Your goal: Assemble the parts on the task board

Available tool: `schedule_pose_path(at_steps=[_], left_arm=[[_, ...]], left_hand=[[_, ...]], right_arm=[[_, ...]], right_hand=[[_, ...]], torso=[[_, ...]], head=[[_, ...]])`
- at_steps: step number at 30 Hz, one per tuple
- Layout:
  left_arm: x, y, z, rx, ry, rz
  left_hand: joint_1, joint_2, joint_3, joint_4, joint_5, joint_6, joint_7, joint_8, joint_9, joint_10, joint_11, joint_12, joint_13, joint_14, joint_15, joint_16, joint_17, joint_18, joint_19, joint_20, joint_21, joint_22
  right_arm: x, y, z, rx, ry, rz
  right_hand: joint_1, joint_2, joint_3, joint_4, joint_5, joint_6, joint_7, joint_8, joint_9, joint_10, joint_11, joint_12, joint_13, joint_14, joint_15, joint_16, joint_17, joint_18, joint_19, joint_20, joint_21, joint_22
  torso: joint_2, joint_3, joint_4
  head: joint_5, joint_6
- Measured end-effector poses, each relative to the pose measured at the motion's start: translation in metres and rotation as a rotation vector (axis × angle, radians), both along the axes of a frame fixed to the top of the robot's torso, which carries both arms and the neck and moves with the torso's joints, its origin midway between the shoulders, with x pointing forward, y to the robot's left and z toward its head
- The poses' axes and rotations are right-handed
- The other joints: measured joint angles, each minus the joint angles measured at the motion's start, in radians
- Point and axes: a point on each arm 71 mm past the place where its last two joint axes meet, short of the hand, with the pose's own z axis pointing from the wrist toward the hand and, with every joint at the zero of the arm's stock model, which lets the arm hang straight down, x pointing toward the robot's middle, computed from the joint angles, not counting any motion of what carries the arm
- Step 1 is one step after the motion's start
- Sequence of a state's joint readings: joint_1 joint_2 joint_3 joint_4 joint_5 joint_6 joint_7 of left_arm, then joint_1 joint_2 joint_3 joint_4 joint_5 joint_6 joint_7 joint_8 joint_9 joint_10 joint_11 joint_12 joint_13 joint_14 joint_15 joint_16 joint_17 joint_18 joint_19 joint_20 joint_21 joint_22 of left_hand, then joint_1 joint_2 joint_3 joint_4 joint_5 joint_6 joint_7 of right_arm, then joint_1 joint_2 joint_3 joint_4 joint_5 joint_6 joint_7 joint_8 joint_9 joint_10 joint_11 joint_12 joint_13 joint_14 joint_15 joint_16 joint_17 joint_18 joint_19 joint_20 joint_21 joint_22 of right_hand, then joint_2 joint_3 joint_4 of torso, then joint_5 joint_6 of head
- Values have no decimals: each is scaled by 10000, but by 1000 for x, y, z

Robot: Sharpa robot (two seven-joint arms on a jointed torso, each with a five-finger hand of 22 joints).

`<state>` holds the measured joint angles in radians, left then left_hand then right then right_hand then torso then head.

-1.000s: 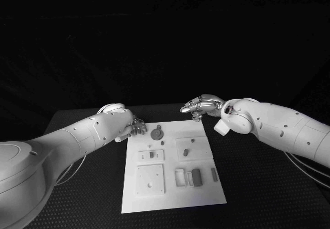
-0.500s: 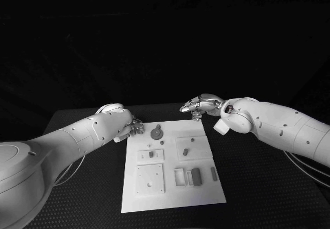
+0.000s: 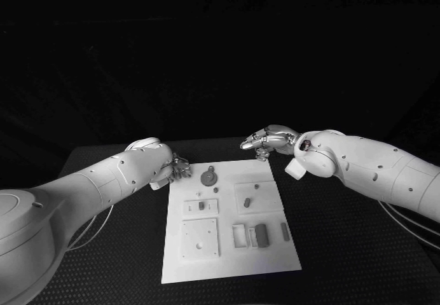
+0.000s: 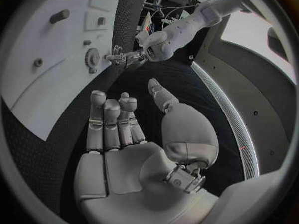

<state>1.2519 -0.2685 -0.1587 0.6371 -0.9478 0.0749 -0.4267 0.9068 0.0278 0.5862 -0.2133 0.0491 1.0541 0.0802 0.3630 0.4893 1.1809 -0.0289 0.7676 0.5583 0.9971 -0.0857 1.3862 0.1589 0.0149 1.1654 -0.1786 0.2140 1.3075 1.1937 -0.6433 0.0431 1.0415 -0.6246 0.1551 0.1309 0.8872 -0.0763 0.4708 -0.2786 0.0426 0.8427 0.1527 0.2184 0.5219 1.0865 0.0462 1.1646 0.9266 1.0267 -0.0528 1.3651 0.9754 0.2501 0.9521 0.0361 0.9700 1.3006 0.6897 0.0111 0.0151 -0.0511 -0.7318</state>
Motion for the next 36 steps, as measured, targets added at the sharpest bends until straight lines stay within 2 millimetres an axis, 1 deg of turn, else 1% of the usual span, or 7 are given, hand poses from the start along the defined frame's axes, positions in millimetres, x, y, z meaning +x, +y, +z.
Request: schedule_pose_path(at_steps=[7, 12, 16, 22, 28, 34, 36], left_arm=[[-4, 11, 1, -653, 34, 321], [-9, 16, 13, -1267, -107, 328], [-17, 24, 27, -1777, -297, 321], [-34, 30, 30, -2207, -362, 331], [-56, 31, 28, -2400, -334, 370], [-83, 26, 12, -1916, -328, 204], [-87, 26, 9, -1853, -376, 246]], left_hand=[[110, 104, 80, -27, -60, 57, -15, 0, 26, 56, 19, 58, 13, 18, -16, 39, 0, -1, 36, -35, 77, -1], [132, 105, 142, -88, -16, 110, -42, 67, 33, 62, 12, 58, 20, 87, -25, 39, 1, -2, 57, -53, 78, -1], [132, 105, 144, -91, 2, 141, -72, 80, 62, 75, -1, 58, 23, 94, -22, 39, 1, -1, 76, -69, 102, -1], [132, 105, 191, -139, 1, 200, -84, 80, 63, 113, 34, 58, 22, 144, -68, 38, 1, -1, 109, -73, 116, -2], [132, 105, 230, -129, 1, 218, -78, 78, 62, 114, 33, 58, 21, 188, -81, 53, 2, -2, 126, -90, 154, -2], [131, 105, 261, -151, 0, 306, -156, 117, 34, 183, 33, 58, 21, 275, -92, 73, 2, -2, 248, -141, 231, -2], [131, 105, 267, -145, 0, 335, -127, 118, 33, 183, 33, 58, 20, 289, -104, 73, 2, -2, 249, -142, 232, -2]], right_arm=[[0, -3, 0, -23, 2, -51], [-1, -7, 0, -46, 4, -105], [-1, -11, 0, -73, 8, -161], [-2, -12, 1, -77, 8, -163], [-2, -14, 1, -84, 6, -178], [-2, -17, 1, -110, 7, -244], [-2, -17, 1, -110, 9, -245]], right_hand=[[0, 0, 0, 0, 0, 0, 0, 0, 0, 1, 1, 0, 0, -1, 1, 0, 1, 0, 0, 0, 0, 0], [0, 0, 0, 0, 0, 0, 0, 0, 0, 1, 1, 0, 0, -10, -8, 0, 1, 0, 0, 0, 0, 0], [0, 0, 0, 0, 0, 0, 0, 0, 0, 2, 1, 0, 1, -39, -14, 0, 1, 0, 0, 0, 0, 0], [0, 0, 0, 0, 0, 0, 0, 0, 0, 2, 1, 0, 1, -39, -14, 0, 2, 0, 0, 0, 0, 0], [0, 0, 0, 0, 0, 0, 0, 0, 0, 4, 1, 5, 0, -37, -11, 0, 2, 0, 0, 0, 0, 0], [0, 0, 0, 0, 0, 0, 0, 0, 0, 5, 1, 40, -8, -35, -10, 0, 2, 0, 0, 0, 0, 0], [0, 0, 0, 0, 0, 0, 0, 0, 0, 5, 0, 40, -8, -36, -9, 0, 3, 0, 0, 0, 0, 0]], torso=[[-12, -1, 19], [-33, 0, 38], [-72, 4, 82], [-142, 16, 158], [-201, 35, 204], [-231, 40, 238], [-239, 40, 244]], head=[[-13, -10], [-14, -5], [-28, -50], [-49, -102], [-80, -149], [-77, -180], [-58, -186]])
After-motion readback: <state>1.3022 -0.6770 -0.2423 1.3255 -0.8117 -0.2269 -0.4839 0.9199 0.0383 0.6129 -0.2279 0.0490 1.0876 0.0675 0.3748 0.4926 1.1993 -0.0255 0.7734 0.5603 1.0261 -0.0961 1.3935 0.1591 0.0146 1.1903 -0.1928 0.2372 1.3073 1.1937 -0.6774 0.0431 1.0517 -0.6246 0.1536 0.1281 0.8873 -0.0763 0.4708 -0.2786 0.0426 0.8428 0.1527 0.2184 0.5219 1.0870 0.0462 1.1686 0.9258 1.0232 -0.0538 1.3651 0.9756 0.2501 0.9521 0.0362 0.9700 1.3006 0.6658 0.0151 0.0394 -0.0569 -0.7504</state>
